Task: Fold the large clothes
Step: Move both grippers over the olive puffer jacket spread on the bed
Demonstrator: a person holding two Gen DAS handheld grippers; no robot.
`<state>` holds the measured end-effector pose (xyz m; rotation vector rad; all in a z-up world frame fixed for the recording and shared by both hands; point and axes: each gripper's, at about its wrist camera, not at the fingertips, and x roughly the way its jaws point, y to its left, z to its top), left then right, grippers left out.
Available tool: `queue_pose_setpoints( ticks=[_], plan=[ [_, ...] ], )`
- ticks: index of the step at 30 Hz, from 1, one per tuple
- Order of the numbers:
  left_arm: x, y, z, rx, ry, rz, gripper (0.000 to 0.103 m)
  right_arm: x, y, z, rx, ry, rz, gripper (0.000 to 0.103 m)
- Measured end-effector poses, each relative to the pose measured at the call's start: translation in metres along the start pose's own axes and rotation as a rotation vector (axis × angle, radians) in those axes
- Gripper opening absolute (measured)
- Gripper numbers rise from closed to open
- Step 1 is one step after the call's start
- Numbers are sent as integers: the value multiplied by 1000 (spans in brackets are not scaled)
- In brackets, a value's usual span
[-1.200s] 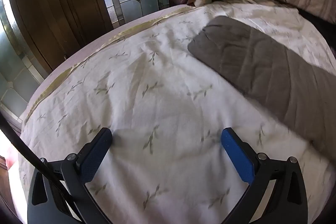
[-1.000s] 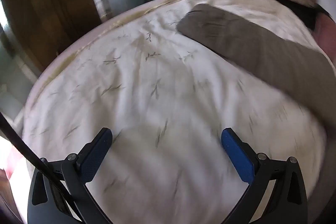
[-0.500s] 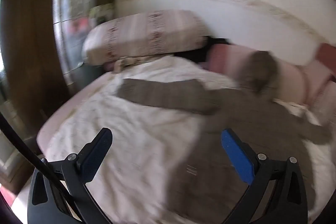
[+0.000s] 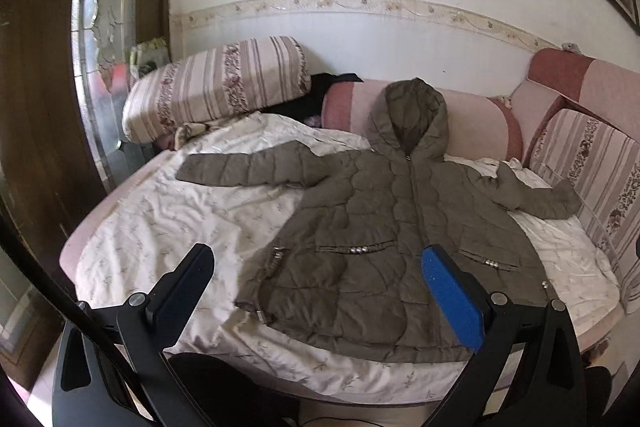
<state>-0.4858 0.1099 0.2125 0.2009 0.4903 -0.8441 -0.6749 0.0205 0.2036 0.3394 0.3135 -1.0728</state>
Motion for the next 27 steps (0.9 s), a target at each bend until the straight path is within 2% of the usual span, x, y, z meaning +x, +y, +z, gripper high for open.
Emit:
queue_pose_setpoints(
  ticks=[8, 27],
  plan=[
    [1, -1, -6, 29, 12, 11, 103, -5, -5, -6, 3, 1, 5, 102],
    [18, -11, -11, 59, 61, 4, 103, 14, -8, -18, -6, 62, 4, 102]
  ],
)
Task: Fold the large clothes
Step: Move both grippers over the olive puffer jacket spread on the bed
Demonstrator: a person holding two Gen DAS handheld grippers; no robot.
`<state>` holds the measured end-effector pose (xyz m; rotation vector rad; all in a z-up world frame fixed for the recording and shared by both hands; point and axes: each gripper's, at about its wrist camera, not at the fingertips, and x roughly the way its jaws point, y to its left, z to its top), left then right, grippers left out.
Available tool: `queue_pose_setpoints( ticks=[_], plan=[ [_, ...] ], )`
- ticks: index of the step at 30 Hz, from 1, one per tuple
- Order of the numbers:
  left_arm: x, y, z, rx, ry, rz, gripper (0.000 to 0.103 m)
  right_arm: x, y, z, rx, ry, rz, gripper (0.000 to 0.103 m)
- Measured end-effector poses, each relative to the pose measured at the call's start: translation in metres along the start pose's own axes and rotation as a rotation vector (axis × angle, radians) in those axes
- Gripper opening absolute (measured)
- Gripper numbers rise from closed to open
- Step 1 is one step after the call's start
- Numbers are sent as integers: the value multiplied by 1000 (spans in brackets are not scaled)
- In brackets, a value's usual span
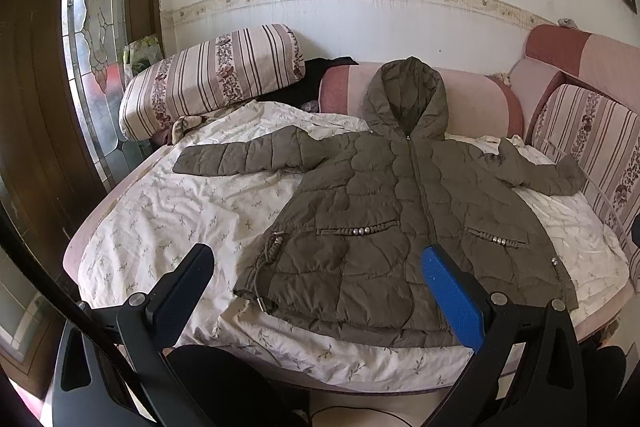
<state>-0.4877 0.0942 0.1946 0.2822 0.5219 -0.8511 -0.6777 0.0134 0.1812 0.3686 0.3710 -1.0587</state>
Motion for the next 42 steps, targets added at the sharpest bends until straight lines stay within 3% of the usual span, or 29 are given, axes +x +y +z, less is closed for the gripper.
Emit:
queue_pose_setpoints(
  ticks=[17, 42],
  plan=[
    [23, -2, -1, 4, 58, 9, 103, 27, -4, -5, 4, 67, 2, 102],
    [102, -22, 4, 40, 192, 18, 103, 121, -30, -10, 67, 232, -25, 102]
  ],
)
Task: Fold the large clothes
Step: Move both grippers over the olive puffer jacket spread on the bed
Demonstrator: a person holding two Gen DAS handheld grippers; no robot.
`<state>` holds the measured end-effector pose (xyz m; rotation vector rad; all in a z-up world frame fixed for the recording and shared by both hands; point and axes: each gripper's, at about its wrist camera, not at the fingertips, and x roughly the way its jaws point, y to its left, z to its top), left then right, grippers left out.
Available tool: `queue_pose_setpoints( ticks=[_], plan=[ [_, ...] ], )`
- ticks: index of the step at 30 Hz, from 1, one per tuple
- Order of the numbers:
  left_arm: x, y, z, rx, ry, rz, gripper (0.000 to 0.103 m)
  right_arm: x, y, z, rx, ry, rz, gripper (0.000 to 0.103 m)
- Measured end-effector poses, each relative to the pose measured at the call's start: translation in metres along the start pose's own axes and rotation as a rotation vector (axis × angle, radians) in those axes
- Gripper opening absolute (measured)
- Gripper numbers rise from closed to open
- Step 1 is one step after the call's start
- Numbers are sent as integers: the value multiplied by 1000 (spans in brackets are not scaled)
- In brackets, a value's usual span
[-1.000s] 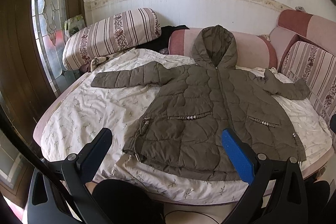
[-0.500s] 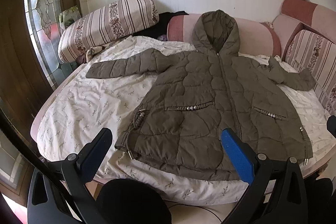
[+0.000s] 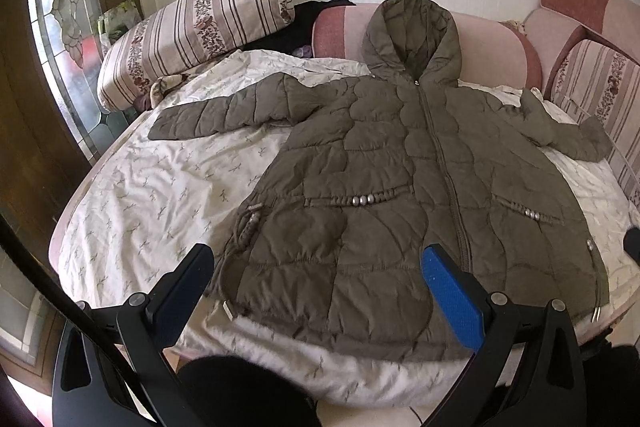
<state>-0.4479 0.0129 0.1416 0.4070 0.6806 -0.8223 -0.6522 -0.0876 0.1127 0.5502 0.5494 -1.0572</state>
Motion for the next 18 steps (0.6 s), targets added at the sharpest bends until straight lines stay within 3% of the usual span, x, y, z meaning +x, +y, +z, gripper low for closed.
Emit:
queue_pose_setpoints(
  ticks=[11, 18],
  plan=[
    [48, -24, 47, -25, -9, -26, 103, 47, -11, 30, 5, 19, -54, 102],
    [92, -56, 95, -59, -19, -39, 103, 84, -16, 65, 26, 9, -81, 102]
  ],
)
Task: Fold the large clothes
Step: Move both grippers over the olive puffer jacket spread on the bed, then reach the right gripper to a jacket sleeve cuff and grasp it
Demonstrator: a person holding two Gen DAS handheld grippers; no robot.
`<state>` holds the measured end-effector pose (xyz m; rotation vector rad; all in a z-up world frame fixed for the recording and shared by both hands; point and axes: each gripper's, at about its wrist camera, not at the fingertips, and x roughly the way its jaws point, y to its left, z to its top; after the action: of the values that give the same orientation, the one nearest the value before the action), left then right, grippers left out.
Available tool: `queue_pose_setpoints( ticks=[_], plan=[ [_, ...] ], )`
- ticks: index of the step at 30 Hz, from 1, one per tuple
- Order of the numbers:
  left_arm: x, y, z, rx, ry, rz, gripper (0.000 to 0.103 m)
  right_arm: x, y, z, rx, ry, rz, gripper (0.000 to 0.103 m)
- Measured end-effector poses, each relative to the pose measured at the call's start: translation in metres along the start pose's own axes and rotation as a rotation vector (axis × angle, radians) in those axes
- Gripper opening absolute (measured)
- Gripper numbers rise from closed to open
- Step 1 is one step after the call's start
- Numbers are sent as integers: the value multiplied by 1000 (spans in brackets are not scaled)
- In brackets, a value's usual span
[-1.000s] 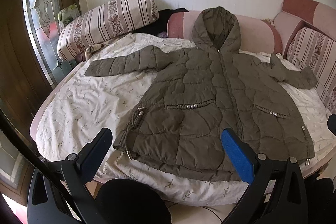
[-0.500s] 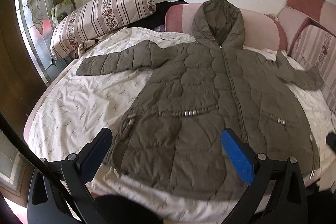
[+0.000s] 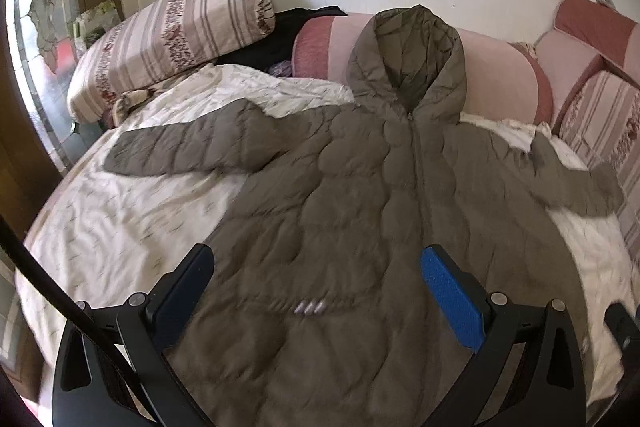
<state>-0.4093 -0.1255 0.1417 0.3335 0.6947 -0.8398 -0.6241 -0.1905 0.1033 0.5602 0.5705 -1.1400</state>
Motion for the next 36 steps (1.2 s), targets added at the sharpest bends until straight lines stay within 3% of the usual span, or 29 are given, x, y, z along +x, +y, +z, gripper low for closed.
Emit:
queue_pose_setpoints(
  ticks=[8, 15, 22, 25, 28, 32, 34, 36],
  plan=[
    [87, -45, 51, 11, 13, 11, 103, 66, -8, 45, 24, 6, -73, 102],
    [157, -45, 60, 65, 58, 4, 103, 127, -42, 77, 116, 78, -107, 102],
    [176, -28, 65, 36, 91, -13, 103, 168, -106, 123, 240, 124, -126, 102],
    [174, -27, 65, 27, 80, -17, 103, 173, -145, 143, 321, 101, -146, 101],
    [173, -26, 67, 26, 69, -15, 103, 177, -185, 159, 393, 98, -135, 95],
    [178, -25, 67, 17, 81, -15, 103, 180, -238, 177, 444, 85, -187, 84],
    [181, -23, 67, 10, 91, -16, 103, 185, -264, 183, 469, 78, -204, 75],
    [184, -22, 66, 5, 95, -13, 103, 191, -287, 184, 510, 82, -227, 58]
  ],
)
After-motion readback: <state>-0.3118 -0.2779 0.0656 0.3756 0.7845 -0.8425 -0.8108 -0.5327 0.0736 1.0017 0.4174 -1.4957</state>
